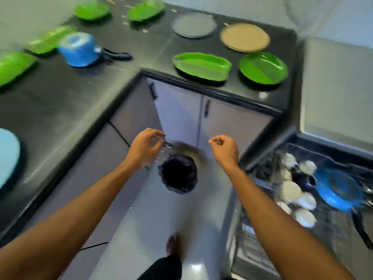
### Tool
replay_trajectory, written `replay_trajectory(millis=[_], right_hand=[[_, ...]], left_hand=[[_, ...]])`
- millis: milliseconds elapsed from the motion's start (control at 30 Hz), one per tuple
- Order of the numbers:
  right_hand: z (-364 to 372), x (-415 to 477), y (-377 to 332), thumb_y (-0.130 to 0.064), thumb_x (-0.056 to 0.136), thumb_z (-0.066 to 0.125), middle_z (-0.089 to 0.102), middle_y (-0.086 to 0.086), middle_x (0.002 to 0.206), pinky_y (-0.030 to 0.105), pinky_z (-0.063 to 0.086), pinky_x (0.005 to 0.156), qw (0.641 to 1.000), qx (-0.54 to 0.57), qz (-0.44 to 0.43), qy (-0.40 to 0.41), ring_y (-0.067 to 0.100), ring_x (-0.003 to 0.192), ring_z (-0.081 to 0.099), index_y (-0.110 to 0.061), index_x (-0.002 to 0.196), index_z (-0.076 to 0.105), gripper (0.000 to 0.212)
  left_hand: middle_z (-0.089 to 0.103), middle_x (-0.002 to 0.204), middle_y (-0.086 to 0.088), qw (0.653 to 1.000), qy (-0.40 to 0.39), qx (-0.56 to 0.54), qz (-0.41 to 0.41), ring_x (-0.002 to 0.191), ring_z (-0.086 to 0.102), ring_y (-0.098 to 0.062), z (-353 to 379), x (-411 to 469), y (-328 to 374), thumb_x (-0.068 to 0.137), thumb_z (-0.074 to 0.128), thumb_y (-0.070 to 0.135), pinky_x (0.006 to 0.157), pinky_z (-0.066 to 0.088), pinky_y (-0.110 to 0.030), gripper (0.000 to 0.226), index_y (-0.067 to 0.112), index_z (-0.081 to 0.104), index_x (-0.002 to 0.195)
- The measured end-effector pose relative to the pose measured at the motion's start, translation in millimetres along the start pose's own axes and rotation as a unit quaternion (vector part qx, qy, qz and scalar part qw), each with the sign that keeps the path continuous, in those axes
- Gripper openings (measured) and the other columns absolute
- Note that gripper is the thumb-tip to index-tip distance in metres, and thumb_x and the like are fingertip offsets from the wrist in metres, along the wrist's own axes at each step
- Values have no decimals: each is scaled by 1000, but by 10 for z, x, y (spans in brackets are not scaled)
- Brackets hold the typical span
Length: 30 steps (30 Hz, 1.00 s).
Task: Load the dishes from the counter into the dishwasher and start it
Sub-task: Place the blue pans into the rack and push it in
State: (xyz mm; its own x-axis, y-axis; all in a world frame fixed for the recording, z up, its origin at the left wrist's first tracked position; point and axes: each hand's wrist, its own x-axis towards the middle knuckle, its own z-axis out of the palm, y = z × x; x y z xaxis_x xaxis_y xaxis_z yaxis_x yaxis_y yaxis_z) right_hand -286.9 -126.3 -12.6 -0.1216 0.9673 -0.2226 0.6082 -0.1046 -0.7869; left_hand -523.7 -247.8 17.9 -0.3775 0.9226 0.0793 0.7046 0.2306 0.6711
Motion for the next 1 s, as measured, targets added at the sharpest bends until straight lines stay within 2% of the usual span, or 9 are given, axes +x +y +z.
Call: replay_trajectory(millis=[100,200,300,500,633,733,800,900,1000], right_hand=[[537,12,-743,-27,86,72,70,0,77,30,47,70,996,-24,-72,-52,25,83,68,-25,81,71,6],[1043,29,-1411,-27,86,71,73,2,82,27,44,68,983,-57,-141,-98,25,85,68,-22,85,74,5],[1440,44,-1914,-28,88,69,67,-5,77,25,41,68,966,-82,-200,-143,21,83,66,-25,82,70,7],[2031,326,-2404,-32,91,65,70,-8,97,28,49,76,935,-133,-276,-180,18,94,64,-30,101,71,12],[2487,875,-2703,-32,92,66,62,0,118,35,51,85,913,-157,-331,-178,22,112,56,-26,122,66,30],[2708,1317,-2876,-35,92,65,54,1,127,40,49,93,906,-172,-352,-158,24,120,46,-27,131,58,40],[2836,1621,-3003,-38,91,65,53,1,127,42,46,97,900,-189,-370,-128,25,121,45,-27,134,56,45],[3005,2048,-3227,-45,88,66,52,-1,128,42,43,96,885,-220,-399,-93,24,120,45,-30,136,52,53],[3183,2392,-3454,-56,86,64,51,-1,131,40,38,98,881,-223,-409,-83,23,122,44,-30,137,50,60]], left_hand=[[68,94,-8,996,81,32,4,86,61,-21,-755,61,-375,82,60,18,80,46,-31,21,12,74,96],[68,89,-7,988,137,68,-15,82,62,-25,-1333,32,-780,81,62,16,77,43,-27,19,12,74,94],[66,97,-7,980,162,103,-57,92,61,-27,-1619,-46,-1176,80,60,22,83,40,-28,25,15,73,101],[61,110,-2,966,172,127,-143,107,55,-25,-1764,58,-1622,84,63,30,90,41,-34,32,21,67,114],[62,112,-5,953,187,153,-185,107,57,-27,-1830,592,-1886,79,62,42,92,43,-38,44,18,66,116],[58,125,-5,949,142,181,-216,121,51,-28,-1823,1106,-1956,78,62,55,104,36,-47,58,21,59,125],[44,144,-2,945,80,197,-250,139,35,-27,-1829,1466,-1980,79,64,63,113,20,-60,72,27,47,139],[17,162,1,930,25,162,-328,151,8,-26,-1899,1911,-2022,73,62,77,113,4,-68,97,32,26,151],[-4,166,0,911,-27,143,-386,152,-8,-26,-1958,2242,-2094,63,59,87,110,-3,-73,115,35,13,155]])
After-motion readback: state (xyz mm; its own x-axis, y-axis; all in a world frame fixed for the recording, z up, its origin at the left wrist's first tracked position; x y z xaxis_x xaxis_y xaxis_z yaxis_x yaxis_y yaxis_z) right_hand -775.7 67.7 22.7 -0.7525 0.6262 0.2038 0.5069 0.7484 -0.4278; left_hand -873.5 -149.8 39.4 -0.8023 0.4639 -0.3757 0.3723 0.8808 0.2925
